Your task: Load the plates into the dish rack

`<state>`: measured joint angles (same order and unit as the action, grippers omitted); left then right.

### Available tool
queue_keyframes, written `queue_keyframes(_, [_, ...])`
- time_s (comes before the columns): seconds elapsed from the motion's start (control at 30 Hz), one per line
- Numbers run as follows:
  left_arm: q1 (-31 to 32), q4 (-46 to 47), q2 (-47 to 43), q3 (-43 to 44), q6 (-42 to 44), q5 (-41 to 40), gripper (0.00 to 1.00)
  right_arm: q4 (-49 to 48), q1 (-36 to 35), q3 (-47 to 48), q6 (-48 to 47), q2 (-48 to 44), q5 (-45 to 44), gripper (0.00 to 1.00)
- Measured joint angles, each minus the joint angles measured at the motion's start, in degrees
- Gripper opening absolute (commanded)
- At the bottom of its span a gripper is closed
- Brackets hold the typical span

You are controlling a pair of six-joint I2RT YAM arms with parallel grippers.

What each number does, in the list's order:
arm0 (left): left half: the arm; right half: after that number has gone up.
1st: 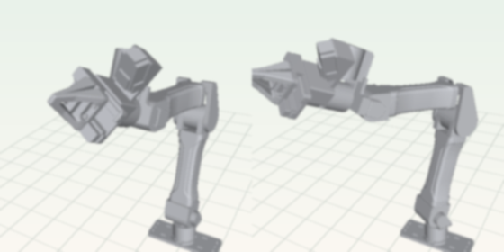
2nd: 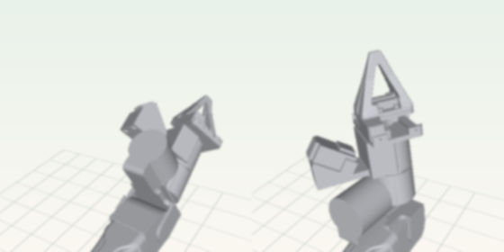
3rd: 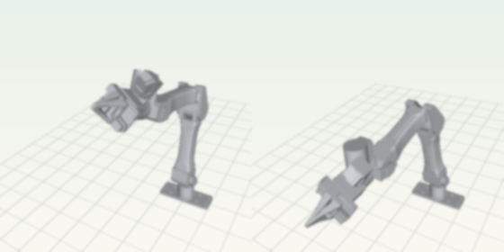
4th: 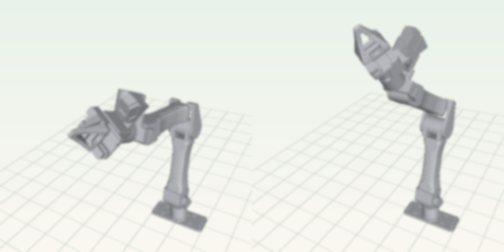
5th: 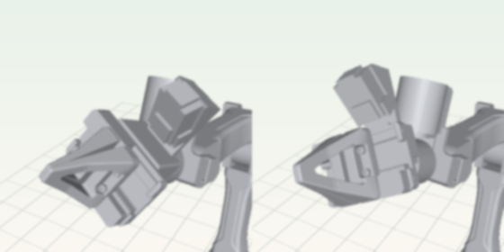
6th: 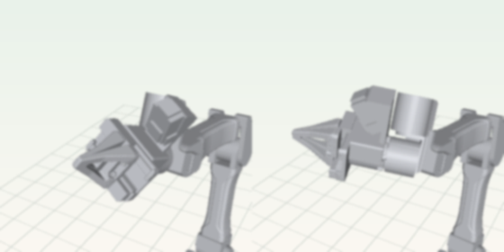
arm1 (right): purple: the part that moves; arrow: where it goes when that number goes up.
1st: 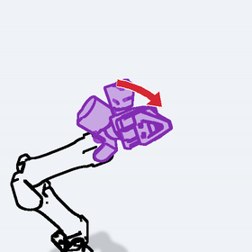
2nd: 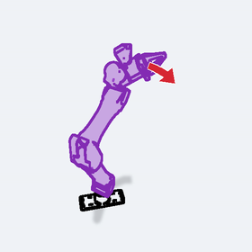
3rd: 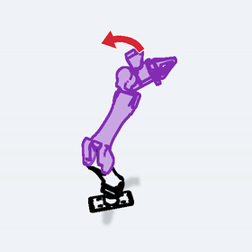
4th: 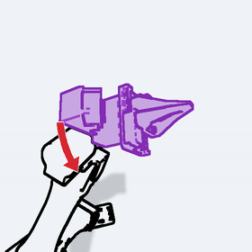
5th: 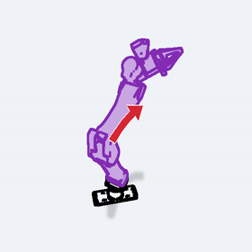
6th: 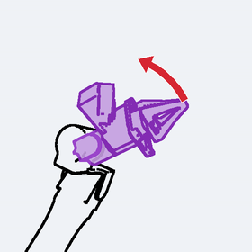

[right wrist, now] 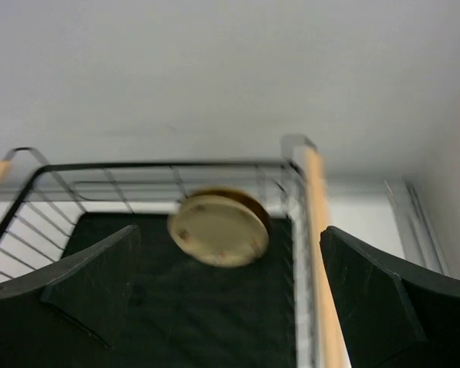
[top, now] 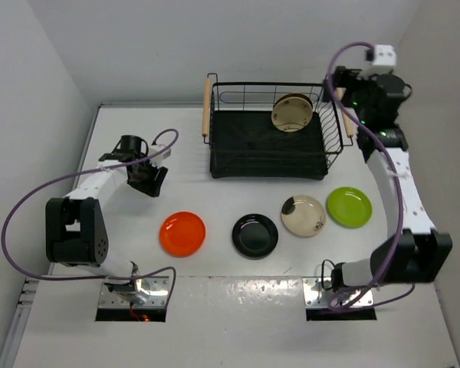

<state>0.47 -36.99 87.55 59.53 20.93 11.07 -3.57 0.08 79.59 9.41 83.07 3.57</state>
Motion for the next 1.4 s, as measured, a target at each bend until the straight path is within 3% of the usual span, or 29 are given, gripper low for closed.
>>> queue_keyframes(0.17, [0.0,3.96,-2.16,-3.89,-3.78,-1.97,0.61,10.49,15.56,-14.58,17.94,-13.73,-2.73,0.94])
queue_keyframes(0.3, [0.15,6.32,-2.19,-3.91,-5.7,-2.64,0.61,17.66,23.89,-31.23,30.67,-19.93,-3.45,0.79])
queue_keyframes(0.37, [0.42,7.08,-2.19,-3.91,-6.32,-2.97,0.61,19.91,25.75,-38.69,35.34,-20.44,-3.04,0.81])
queue_keyframes(0.43, [0.92,7.52,-2.19,-3.91,-6.62,-3.1,0.61,20.72,28.06,-44.11,38.95,-20.15,-2.38,0.92])
queue_keyframes(0.53, [1.62,7.72,-2.62,-3.93,-6.69,-3.04,0.61,21.4,31.89,-49.2,42.45,-18.14,-2.08,0.94])
queue_keyframes(1.0, [0.98,8.0,-5.77,-4.11,-6.91,-3.5,0.61,15.54,33.2,-50.29,47.36,-5.46,-2.08,0.76])
queue_keyframes(1.17, [0.94,8.0,-5.77,-4.15,-6.91,-3.45,0.61,13.0,33.29,-50.62,48.68,-4.46,-2.03,0.55])
queue_keyframes(1.3, [0.94,8.0,-5.77,-4.15,-6.91,-3.39,0.61,12.63,33.62,-51.04,49.24,-4.46,-1.99,0.6])
queue_keyframes(1.4, [0.94,7.98,-5.77,-4.15,-6.91,-3.06,0.61,12.66,33.81,-51.39,48.54,-5.11,-2.32,0.51])
